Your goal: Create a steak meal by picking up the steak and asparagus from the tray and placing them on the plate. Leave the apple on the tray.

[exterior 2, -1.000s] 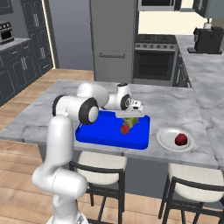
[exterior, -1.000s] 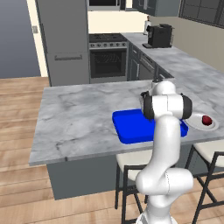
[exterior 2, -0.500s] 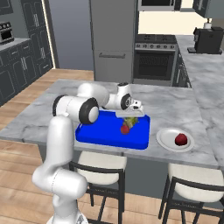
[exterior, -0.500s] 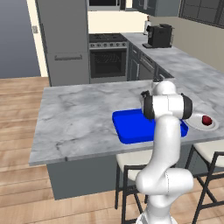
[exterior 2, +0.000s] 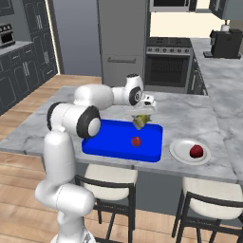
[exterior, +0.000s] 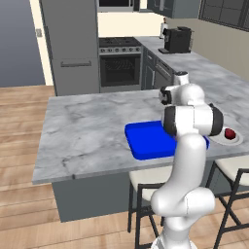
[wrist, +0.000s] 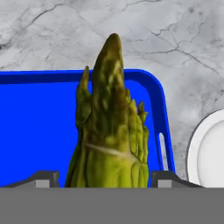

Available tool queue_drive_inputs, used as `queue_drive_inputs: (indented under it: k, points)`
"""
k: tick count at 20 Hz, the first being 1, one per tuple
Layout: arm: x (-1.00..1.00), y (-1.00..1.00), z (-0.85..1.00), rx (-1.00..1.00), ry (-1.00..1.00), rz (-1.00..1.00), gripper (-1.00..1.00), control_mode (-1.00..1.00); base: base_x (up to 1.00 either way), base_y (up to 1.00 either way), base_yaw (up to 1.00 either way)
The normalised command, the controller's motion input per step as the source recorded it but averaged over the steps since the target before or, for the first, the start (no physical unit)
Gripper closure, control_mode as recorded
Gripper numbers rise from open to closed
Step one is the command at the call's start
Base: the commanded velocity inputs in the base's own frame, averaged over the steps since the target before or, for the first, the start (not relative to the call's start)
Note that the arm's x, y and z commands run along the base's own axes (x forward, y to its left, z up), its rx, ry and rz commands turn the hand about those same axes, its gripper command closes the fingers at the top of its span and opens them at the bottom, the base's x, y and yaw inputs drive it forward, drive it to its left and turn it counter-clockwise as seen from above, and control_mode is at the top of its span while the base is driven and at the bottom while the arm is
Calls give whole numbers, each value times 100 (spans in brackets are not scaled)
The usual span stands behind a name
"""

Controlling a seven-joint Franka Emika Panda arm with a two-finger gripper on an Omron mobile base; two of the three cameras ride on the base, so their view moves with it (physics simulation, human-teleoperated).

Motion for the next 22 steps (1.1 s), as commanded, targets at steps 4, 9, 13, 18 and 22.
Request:
queue_drive_inputs:
  k: [4,9,13,18,22]
  points:
    - [-55,-47,33,0,-6,0,100,-100,0,0,0]
    - [-44,-92,2,0,0,-5,100,-100,0,0,0]
    - [-16,-94,0,0,0,-8,100,-100,0,0,0]
    - [0,-82,0,0,3,-1,100,-100,0,0,0]
    - [0,-63,-6,0,4,0,100,-100,0,0,0]
